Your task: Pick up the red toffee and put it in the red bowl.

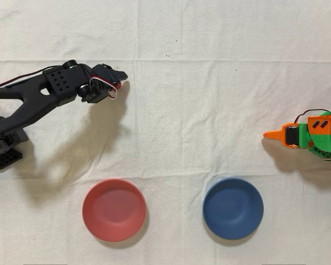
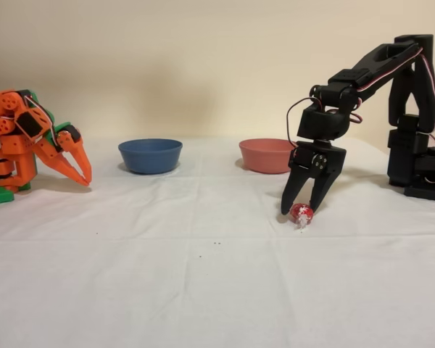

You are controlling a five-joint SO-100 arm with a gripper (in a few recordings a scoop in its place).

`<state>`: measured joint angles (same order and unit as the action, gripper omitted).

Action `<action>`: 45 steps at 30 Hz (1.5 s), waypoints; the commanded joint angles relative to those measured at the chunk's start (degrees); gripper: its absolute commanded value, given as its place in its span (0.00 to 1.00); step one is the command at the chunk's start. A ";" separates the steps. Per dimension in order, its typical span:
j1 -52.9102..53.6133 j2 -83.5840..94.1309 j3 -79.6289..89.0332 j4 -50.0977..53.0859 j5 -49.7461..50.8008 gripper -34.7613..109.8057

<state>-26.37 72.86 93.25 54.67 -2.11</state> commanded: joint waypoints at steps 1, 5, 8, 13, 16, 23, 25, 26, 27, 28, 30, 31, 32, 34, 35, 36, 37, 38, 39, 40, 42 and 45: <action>-0.97 0.44 -4.83 -0.09 -0.35 0.44; -0.88 -0.79 -5.98 0.00 -0.53 0.44; -0.70 -1.05 -6.06 0.00 -0.70 0.44; -0.53 -0.79 -5.27 0.00 -1.05 0.44; -0.44 -0.35 -4.57 0.00 -1.49 0.42; -0.44 1.32 -2.99 -0.26 -1.41 0.32; -0.53 2.02 -2.46 -0.26 -1.32 0.31; -0.53 2.46 -2.20 -0.26 -1.32 0.30; -0.53 2.81 -1.93 -0.26 -1.41 0.30; -0.53 3.34 -1.58 -0.35 -1.49 0.30; -0.44 4.31 -0.97 -0.44 -1.76 0.30; -0.35 4.92 -0.62 -0.35 -1.85 0.30; -0.26 5.54 -0.26 -0.18 -2.02 0.30; 0.00 7.21 0.35 0.53 -2.55 0.30; 0.44 8.17 0.53 0.97 -2.90 0.30; 1.05 9.05 0.62 1.49 -3.25 0.30; 1.76 10.02 0.70 2.11 -3.87 0.30; 2.64 10.99 0.70 2.64 -4.57 0.30; 3.43 12.22 0.70 3.16 -5.36 0.30; 4.22 13.36 0.35 3.96 -6.15 0.30; 5.89 15.56 -1.58 5.98 -7.73 0.30; 8.53 17.58 -7.12 10.02 -9.67 0.30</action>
<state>-19.95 82.71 93.25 60.56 -9.49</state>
